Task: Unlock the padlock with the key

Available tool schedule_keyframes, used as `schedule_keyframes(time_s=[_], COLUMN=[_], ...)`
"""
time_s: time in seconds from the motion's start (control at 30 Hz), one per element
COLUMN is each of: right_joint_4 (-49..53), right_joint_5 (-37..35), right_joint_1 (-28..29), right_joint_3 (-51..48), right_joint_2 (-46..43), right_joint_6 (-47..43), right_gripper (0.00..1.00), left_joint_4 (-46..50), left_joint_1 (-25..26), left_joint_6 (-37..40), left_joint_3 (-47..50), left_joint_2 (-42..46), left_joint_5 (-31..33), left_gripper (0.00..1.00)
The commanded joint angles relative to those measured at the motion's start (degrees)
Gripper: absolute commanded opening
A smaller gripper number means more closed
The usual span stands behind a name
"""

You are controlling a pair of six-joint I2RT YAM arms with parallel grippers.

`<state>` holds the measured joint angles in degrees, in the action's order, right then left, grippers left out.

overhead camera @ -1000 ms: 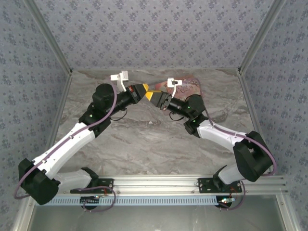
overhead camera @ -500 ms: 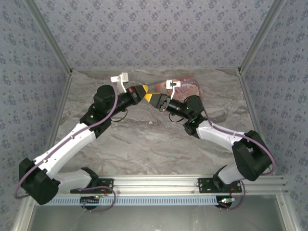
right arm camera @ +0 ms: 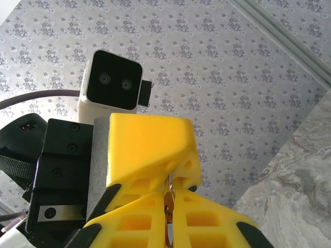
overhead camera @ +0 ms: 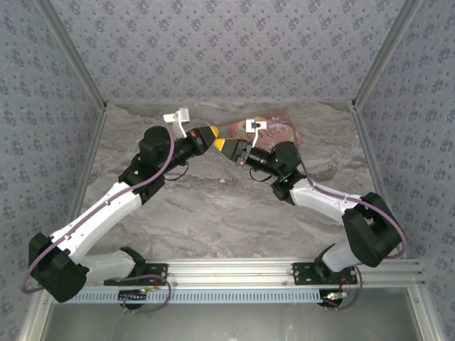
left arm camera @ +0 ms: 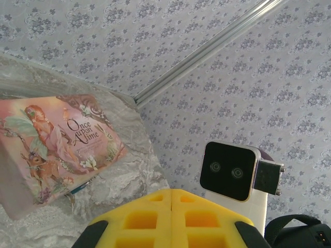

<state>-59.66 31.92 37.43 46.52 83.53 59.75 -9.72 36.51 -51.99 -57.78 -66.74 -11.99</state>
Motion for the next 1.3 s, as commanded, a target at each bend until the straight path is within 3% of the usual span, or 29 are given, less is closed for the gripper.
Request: schedule_keyframes(time_s=[0.0, 0.13, 0.27, 0.33, 0.4, 0.47, 0.63, 1.0, 1.1, 1.27], right_joint_4=[-0.95, -0.25, 2.63, 6.03, 12.63, 20.23, 40.54, 76.93, 82.32, 82.69], right_joint_5=[-1.03, -1.18, -1.83, -1.95, -2.18, -2.95, -6.39, -16.69, -18.55, -18.73], right_joint_1=[0.08, 0.01, -0.39, -0.66, -0.87, -1.14, -3.1, -12.76, -13.41, -14.38], right_joint_3=[-0.9, -1.22, -1.89, -2.21, -2.31, -2.41, -2.61, -0.19, 0.71, -1.08], right_joint_2=[-0.47, -0.82, -1.78, -3.05, -5.17, -7.83, -14.86, -24.62, -25.28, -27.2], right_joint_6=[0.02, -0.16, -1.17, -2.72, -5.97, -10.18, -18.64, -28.0, -29.97, -29.22], right_gripper=[0.06, 0.0, 0.0, 0.0, 0.0, 0.0, 0.0, 0.0, 0.0, 0.0], left_joint_4=[-1.61, -1.43, -0.15, 1.65, 4.82, 8.21, 15.14, 20.51, 18.72, 20.22], left_joint_1=[0.23, 0.13, -0.19, -0.6, -1.04, -1.2, -1.97, -2.14, -1.95, -1.32], left_joint_6=[-0.29, -0.22, 0.16, 0.94, 2.53, 4.62, 6.18, 3.53, 2.49, 1.14], left_joint_3=[0.33, 0.39, 0.1, -0.3, -0.75, -1.0, -0.22, -7.43, -10.5, -17.82], left_joint_2=[1.79, 1.96, 2.18, 2.5, 2.83, 3.1, 1.42, -18.53, -24.88, -35.36], left_joint_5=[1.19, 1.31, 1.76, 2.03, 2.71, 4.08, 6.08, -1.35, -4.87, -7.48], left_gripper=[0.0, 0.0, 0.03, 0.18, 0.43, 0.62, 0.97, 0.99, 0.99, 0.99])
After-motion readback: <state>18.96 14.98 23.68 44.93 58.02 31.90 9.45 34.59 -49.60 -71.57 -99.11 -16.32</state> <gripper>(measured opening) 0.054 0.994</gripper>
